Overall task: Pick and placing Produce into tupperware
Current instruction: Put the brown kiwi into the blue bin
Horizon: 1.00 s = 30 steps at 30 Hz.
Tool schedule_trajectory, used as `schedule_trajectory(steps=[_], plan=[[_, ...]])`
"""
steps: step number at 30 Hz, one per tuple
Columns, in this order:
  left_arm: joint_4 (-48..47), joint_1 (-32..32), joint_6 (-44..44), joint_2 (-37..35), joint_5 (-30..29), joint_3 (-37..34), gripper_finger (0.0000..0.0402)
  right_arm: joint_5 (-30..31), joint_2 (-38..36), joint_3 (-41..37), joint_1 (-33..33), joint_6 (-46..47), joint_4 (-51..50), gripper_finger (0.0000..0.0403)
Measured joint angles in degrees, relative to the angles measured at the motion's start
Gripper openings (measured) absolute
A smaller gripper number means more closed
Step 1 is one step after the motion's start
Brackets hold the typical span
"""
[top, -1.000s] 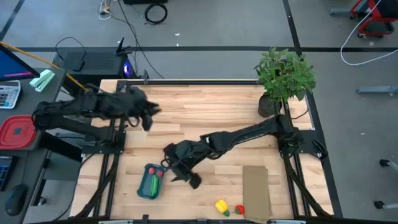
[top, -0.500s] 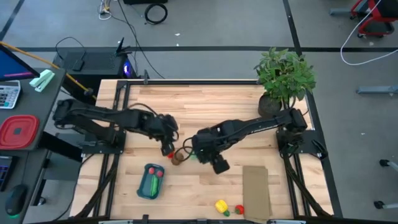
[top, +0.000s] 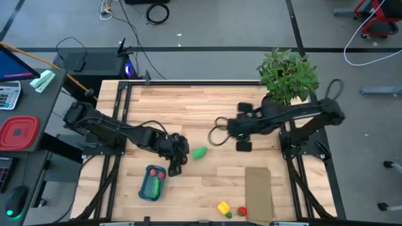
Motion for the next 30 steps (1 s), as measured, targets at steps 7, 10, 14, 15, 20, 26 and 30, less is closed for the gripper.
schedule_trajectory(steps=[7, 10, 14, 15, 20, 26, 30], plan=[[0.18, -1.18, -4.06, 0.97, 0.32, 0.02, 0.0118, 4.19, -15.32, -12.83, -1.48, 4.07, 11.41, 0.0187], [-0.67, -1.24, -6.14, 1.3, 1.54, 0.02, 0.0125, 4.24, -19.69, -17.58, -1.58, 4.48, 14.31, 0.0187], [-1.54, -0.89, -8.71, 1.29, 1.73, 0.02, 0.0139, 4.23, -23.22, -22.56, -1.55, 4.66, 16.19, 0.0187], [-2.13, -0.65, -9.6, 1.28, 1.73, 0.02, 0.0143, 4.23, -23.78, -23.56, -1.55, 4.93, 16.59, 0.0187], [-3.88, -0.04, -15.28, 1.28, 1.52, -0.97, 0.0159, 4.21, -24.27, -28.1, -1.55, 7.31, 18.13, 0.0187], [-3.4, -0.06, -24.3, 1.28, 1.56, -4.23, 0.0159, 4.13, -22.99, -33.04, -1.46, 7.98, 24.42, 0.0187], [-2.36, -0.02, -29.66, 1.28, 1.53, -5.4, 0.0154, 2.96, -22.26, -34.67, -1.46, 7.95, 25.4, 0.0187]])
